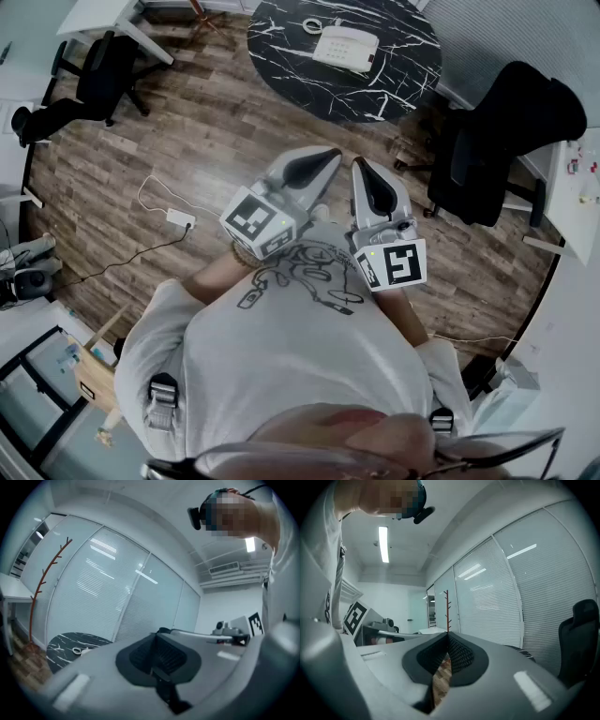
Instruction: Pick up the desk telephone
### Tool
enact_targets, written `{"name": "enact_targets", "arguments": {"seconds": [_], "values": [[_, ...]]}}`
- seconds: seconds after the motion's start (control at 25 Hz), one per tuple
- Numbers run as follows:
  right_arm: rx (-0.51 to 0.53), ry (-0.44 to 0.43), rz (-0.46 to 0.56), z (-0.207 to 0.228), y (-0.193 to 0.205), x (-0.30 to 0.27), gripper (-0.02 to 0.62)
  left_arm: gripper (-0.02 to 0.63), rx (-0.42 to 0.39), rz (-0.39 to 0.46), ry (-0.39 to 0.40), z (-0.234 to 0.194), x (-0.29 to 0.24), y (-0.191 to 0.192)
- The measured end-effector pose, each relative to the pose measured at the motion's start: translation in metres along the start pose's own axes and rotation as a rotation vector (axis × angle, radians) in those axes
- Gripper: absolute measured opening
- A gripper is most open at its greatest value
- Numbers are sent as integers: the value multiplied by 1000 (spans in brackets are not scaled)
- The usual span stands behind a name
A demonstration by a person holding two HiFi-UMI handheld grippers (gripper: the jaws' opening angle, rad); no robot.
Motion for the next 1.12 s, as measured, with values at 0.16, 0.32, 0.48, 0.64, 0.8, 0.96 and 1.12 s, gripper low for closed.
{"name": "enact_targets", "arguments": {"seconds": [0.16,0.32,0.48,0.64,0.8,0.96,1.12], "values": [[1,0,-4,2,1,-2,5,3,-1,0,2,-2,-2,0],[-14,2,-1,4,2,-2,5,3,-3,-2,3,-2,-4,1],[-16,6,0,8,1,0,5,3,-4,-3,5,-1,-7,1],[-21,5,-5,17,4,6,5,3,2,-2,2,3,-16,4],[-30,5,-8,28,9,16,5,3,-1,-7,1,11,-27,11],[-34,4,-7,38,14,26,6,3,6,-10,-6,19,-35,21],[-26,8,-3,40,15,32,6,3,5,-9,-13,25,-35,25]]}}
Point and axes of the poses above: the fingertips, and each gripper's own axes: x backward along the fingers, z to its right, y out of its underside, the point moved 3 cm from there along x, backward along the fingers, and after that the axes turned 4 degrees about x, right-handed, at the moved point
